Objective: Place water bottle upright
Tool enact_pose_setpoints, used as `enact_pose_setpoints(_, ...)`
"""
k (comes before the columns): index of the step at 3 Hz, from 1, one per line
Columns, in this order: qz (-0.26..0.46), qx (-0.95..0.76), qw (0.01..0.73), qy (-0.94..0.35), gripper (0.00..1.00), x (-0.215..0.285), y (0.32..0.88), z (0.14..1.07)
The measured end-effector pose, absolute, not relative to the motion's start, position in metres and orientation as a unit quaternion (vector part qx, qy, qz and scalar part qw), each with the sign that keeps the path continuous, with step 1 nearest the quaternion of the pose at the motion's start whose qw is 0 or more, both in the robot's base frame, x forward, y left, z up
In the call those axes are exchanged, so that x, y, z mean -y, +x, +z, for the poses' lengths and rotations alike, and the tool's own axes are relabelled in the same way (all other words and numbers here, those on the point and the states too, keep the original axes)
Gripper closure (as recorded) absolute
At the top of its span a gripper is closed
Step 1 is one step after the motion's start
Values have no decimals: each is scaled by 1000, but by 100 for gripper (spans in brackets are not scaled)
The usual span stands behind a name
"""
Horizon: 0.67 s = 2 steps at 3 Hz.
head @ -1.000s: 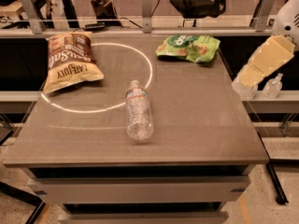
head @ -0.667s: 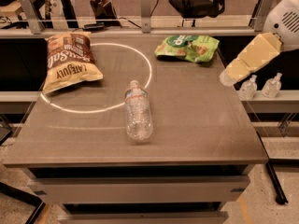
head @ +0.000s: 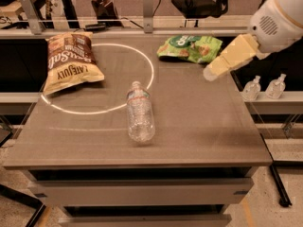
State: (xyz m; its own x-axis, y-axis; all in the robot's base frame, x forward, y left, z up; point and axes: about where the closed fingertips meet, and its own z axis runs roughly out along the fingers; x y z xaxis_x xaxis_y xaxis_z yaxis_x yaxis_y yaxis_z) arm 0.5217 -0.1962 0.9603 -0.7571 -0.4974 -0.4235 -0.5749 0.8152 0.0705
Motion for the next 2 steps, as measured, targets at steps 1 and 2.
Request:
enact_pose_setpoints(1, 63, -949, 186, -248, 0, 180, 544, 950)
enact_pose_setpoints(2, 63, -948, 186, -249, 0, 180, 544, 950)
